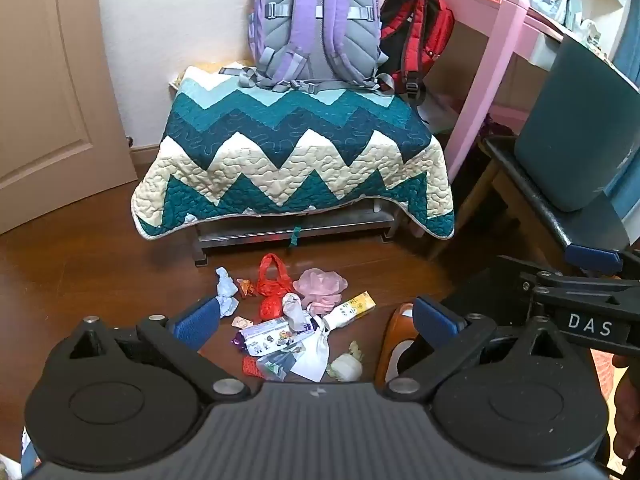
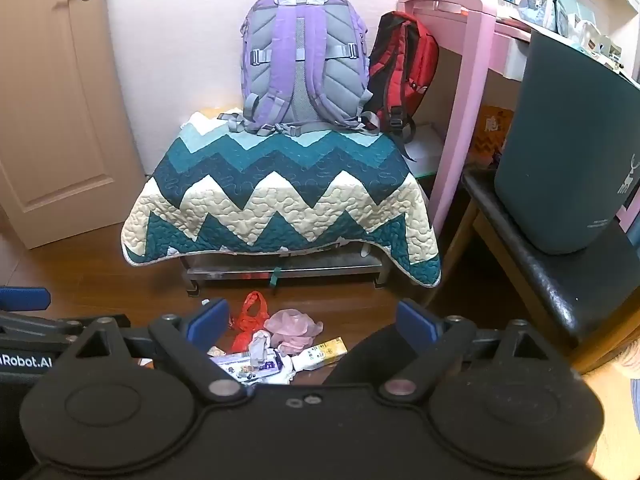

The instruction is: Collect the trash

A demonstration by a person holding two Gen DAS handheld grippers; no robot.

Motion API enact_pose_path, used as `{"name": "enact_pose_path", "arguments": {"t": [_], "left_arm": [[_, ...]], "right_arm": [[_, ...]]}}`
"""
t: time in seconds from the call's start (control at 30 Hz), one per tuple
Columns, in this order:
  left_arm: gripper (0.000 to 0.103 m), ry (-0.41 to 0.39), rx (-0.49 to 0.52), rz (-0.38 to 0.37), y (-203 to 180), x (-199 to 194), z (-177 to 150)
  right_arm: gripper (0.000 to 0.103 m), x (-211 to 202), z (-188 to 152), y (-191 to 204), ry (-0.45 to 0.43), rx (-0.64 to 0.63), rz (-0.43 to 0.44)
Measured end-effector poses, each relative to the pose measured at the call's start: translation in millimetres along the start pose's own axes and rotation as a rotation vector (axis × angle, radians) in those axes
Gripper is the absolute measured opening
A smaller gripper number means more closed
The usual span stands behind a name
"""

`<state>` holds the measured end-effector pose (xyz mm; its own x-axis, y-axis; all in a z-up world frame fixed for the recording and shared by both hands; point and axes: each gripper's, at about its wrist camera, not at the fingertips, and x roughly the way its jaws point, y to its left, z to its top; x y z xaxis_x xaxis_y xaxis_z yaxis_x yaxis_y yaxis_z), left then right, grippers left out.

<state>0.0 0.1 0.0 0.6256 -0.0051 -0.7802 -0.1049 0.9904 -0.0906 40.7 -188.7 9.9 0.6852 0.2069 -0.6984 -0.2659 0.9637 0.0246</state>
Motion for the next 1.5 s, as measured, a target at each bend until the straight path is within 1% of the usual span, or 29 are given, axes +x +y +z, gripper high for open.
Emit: {"name": "enact_pose_path", "arguments": {"t": [0.17,0.2,0.23,0.3,0.33,0.43,0.53,0.87,1.03,1.5], "left_arm": [[0.103,-0.002,-0.011,-0.013,-1,-1,0],[0.103,-0.002,-0.011,-0.013,-1,-1,1],[0.103,-0.002,-0.015,-0.014,7,0,4],[0.103,-0.001,-0.020,-0.022,11,0,7],[0.103,-0.005,-0.015,-0.021,16,-1,8],[0.103,-0.011,-0.016,-0.019,20,-2,14],[0.103,-0.014,-0.039,-0.008,11,-2,11],[0.103,-0.029,-0.036,-0.008,9,-4,8],[0.103,-0.027,-0.031,-0.011,8,-3,5],[0.103,-0.016,-0.040,-0.005,12,-2,6]], "right_arm": [[0.090,-3,-1,4,-0.009,-0.028,-0.005],[0.090,3,1,4,-0.004,-0.029,0.001],[0.090,3,1,6,-0.007,-0.033,-0.004],[0.090,2,-1,6,-0.017,-0.033,-0.002],[0.090,3,4,4,-0.008,-0.029,0.001],[0.090,3,2,5,-0.003,-0.025,-0.002],[0.090,2,1,8,-0.007,-0.026,-0.004],[0.090,4,0,7,-0.003,-0.021,-0.002],[0.090,3,-3,6,0.002,-0.021,0.002],[0.090,5,3,4,0.017,-0.021,0.010]]}}
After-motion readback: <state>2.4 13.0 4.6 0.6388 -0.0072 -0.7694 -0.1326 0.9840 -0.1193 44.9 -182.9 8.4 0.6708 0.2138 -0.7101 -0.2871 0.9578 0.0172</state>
